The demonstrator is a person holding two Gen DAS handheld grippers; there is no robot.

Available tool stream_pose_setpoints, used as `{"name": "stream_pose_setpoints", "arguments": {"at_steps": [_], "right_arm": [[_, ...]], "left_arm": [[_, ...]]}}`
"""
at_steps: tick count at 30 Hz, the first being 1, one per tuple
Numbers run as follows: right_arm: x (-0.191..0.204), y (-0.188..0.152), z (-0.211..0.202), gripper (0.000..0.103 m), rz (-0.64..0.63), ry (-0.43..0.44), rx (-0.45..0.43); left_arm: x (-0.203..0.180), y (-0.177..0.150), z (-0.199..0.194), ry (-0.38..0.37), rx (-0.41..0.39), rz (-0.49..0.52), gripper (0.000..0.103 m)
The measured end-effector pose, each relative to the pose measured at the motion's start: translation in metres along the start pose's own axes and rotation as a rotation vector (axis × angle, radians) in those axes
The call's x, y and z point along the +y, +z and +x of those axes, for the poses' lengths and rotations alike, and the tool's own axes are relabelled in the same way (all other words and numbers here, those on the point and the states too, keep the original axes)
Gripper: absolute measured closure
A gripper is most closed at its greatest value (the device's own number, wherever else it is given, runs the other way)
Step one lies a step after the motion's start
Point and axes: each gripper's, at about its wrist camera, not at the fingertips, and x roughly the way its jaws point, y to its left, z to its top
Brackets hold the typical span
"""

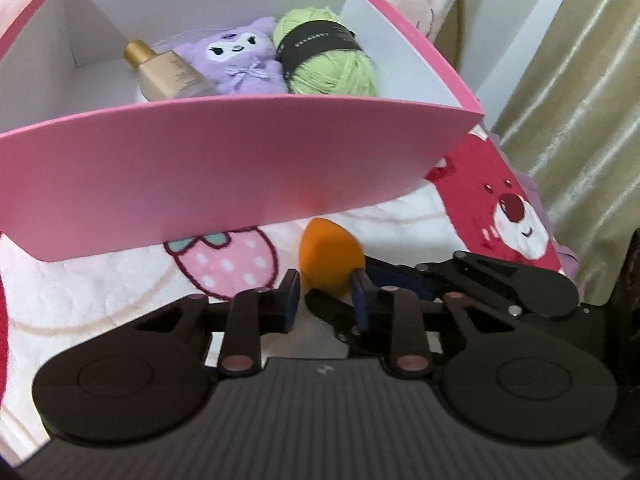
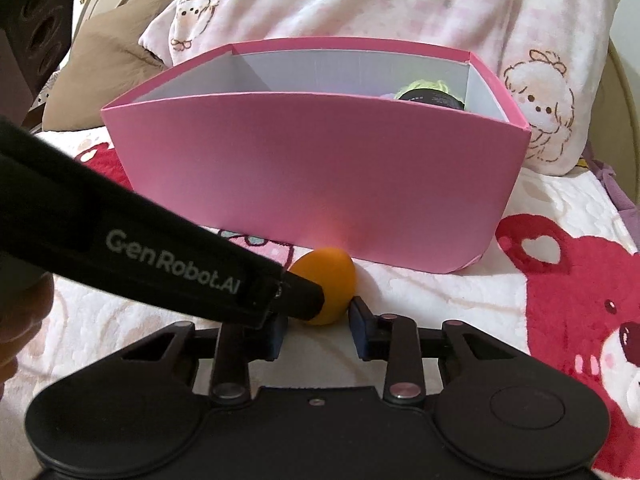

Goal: Organize objects
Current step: 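Move the left gripper to the orange makeup sponge and close on it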

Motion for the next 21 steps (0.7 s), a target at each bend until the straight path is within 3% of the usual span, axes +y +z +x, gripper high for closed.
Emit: {"name": "stream_pose_setpoints", "arguments": {"at_steps": [13, 21], "right_arm": [[0.021, 0.0, -0.015, 0.067, -0.031, 0.01, 0.01], [0.046, 0.004, -0.033, 0.067, -0.08, 0.031, 0.031]], "left_arm": [[0.018, -0.007, -0.019, -0.075, 0.055, -0.078, 0.078], [0.022, -0.016, -0.044, -0.09, 0.096, -0.067, 0.077]]}}
